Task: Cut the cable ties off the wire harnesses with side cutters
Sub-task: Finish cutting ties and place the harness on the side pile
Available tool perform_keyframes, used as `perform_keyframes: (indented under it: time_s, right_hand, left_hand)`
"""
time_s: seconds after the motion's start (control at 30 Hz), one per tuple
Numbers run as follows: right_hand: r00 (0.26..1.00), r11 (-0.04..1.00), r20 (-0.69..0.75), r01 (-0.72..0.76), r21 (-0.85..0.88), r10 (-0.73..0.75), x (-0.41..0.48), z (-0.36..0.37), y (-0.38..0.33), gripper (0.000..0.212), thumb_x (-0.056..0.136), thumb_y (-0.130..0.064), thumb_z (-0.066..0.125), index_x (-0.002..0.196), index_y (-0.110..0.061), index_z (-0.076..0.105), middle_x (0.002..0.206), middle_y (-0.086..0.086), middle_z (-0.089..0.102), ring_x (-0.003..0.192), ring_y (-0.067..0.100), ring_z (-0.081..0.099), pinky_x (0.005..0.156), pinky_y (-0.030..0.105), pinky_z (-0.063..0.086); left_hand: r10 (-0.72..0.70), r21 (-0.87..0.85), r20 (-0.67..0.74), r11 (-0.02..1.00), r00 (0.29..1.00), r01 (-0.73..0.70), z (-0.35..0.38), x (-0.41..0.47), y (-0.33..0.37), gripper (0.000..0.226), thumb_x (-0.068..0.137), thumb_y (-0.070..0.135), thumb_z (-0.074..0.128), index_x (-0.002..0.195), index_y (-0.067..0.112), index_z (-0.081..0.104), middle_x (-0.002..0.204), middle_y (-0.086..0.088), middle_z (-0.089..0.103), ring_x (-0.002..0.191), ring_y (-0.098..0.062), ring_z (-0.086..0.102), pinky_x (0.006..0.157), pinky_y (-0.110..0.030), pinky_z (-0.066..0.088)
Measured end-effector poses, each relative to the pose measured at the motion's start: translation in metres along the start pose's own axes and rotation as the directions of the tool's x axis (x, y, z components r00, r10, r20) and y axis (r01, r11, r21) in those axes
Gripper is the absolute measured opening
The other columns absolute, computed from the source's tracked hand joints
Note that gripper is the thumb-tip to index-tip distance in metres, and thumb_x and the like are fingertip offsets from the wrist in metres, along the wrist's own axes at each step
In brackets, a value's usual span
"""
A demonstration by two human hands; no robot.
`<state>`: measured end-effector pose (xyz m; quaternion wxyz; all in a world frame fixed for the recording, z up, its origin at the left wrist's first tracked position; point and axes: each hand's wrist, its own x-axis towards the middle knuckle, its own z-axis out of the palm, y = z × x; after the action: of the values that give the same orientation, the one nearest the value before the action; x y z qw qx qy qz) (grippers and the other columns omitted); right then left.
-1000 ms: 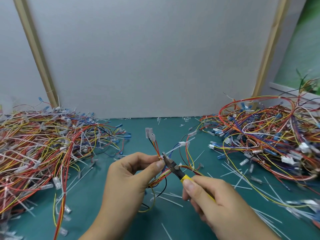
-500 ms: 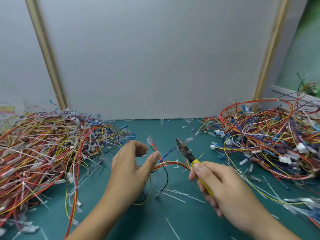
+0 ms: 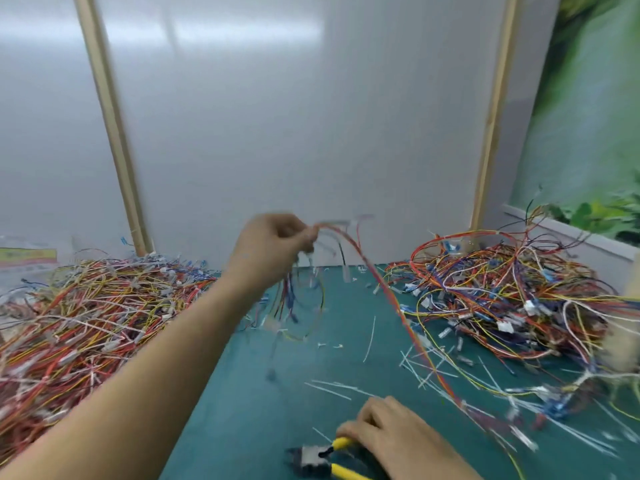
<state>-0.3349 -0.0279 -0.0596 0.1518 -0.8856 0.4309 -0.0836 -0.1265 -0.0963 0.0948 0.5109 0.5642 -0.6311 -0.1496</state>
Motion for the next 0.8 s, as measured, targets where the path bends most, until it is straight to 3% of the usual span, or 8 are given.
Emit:
perform_keyframes:
  time_s: [0.13,0.2,0.27,0.37,0.47,0.63,0.73,0.8]
  right_hand:
    - [1.0,0.992,0.009,0.025,-0.121,-0.024,0.01,0.002,-0.002,0.059,0.088,-0.067,0.05,0.141,-0.042,0.038,0.129,-0.006,0.039,0.125,0.016,0.034,0.109,0.03,0.029]
    - [0.999,0.994,-0.022,0.029,-0.104,-0.032,0.011,-0.002,-0.005,0.067,0.084,-0.071,0.052,0.143,-0.041,0.037,0.136,-0.011,0.038,0.13,0.012,0.03,0.112,0.03,0.027]
    - [0.991,0.999,-0.124,0.046,-0.014,-0.048,0.008,-0.01,-0.008,0.067,0.084,-0.072,0.052,0.143,-0.042,0.041,0.139,-0.018,0.038,0.132,0.003,0.03,0.112,0.026,0.028]
    - [0.921,0.963,-0.389,0.085,0.256,0.022,0.002,-0.039,-0.015,0.053,0.083,-0.068,0.055,0.13,-0.044,0.051,0.127,-0.031,0.046,0.121,-0.01,0.044,0.102,0.024,0.043]
    - [0.806,0.828,-0.565,0.191,0.527,0.175,-0.001,-0.083,-0.016,0.034,0.086,-0.057,0.063,0.117,-0.043,0.057,0.115,-0.026,0.058,0.103,-0.002,0.061,0.075,0.016,0.053]
    - [0.837,0.396,-0.488,0.373,0.839,0.246,-0.002,-0.156,-0.017,0.049,0.083,-0.055,0.064,0.126,-0.034,0.054,0.123,0.002,0.062,0.091,0.026,0.074,0.067,0.042,0.062]
    - [0.836,0.302,-0.481,0.403,0.864,0.263,0.0,-0.201,-0.007,0.041,0.09,-0.052,0.064,0.122,-0.027,0.056,0.123,0.009,0.063,0.089,0.036,0.074,0.063,0.044,0.061]
    - [0.805,0.332,-0.497,0.395,0.857,0.325,0.003,-0.229,0.006,0.038,0.093,-0.047,0.064,0.119,-0.021,0.055,0.116,0.011,0.067,0.081,0.037,0.075,0.06,0.042,0.06]
  left_hand:
    - [0.013,-0.119,-0.052,0.993,0.999,-0.019,-0.016,0.02,0.054,0.018,0.093,0.021,0.068,0.089,0.004,0.07,0.082,-0.01,0.074,0.062,-0.02,0.055,0.052,-0.026,0.049]
    - [-0.007,-0.171,-0.067,0.985,0.998,-0.004,-0.022,0.025,0.074,0.019,0.095,0.019,0.065,0.095,0.001,0.068,0.086,-0.01,0.073,0.065,-0.022,0.057,0.055,-0.03,0.056]
    - [-0.024,-0.232,-0.077,0.973,0.997,0.005,-0.025,0.027,0.088,0.018,0.096,0.017,0.062,0.099,0.0,0.066,0.086,-0.01,0.072,0.069,-0.024,0.06,0.065,-0.039,0.061]
    - [-0.048,-0.316,-0.105,0.949,0.993,0.012,-0.026,0.025,0.103,0.013,0.098,0.014,0.058,0.103,0.002,0.062,0.09,-0.013,0.069,0.072,-0.026,0.065,0.061,-0.039,0.063]
    - [-0.069,-0.461,-0.128,0.887,0.989,0.002,-0.018,0.022,0.116,0.009,0.1,0.011,0.054,0.104,0.003,0.058,0.084,-0.011,0.063,0.062,-0.021,0.068,0.06,-0.035,0.062]
    - [-0.091,-0.702,-0.085,0.712,0.992,0.006,0.025,0.009,0.127,0.002,0.1,0.006,0.051,0.101,0.004,0.052,0.094,-0.016,0.058,0.077,-0.028,0.066,0.068,-0.039,0.063]
    - [-0.049,-0.711,-0.034,0.703,0.998,0.01,0.062,0.0,0.128,0.006,0.1,0.009,0.052,0.1,0.003,0.052,0.09,-0.014,0.06,0.069,-0.021,0.07,0.071,-0.037,0.063]
    - [0.006,-0.653,-0.002,0.757,1.0,-0.006,0.085,-0.001,0.132,0.006,0.099,0.011,0.055,0.099,0.006,0.054,0.083,-0.009,0.061,0.066,-0.015,0.072,0.069,-0.032,0.062]
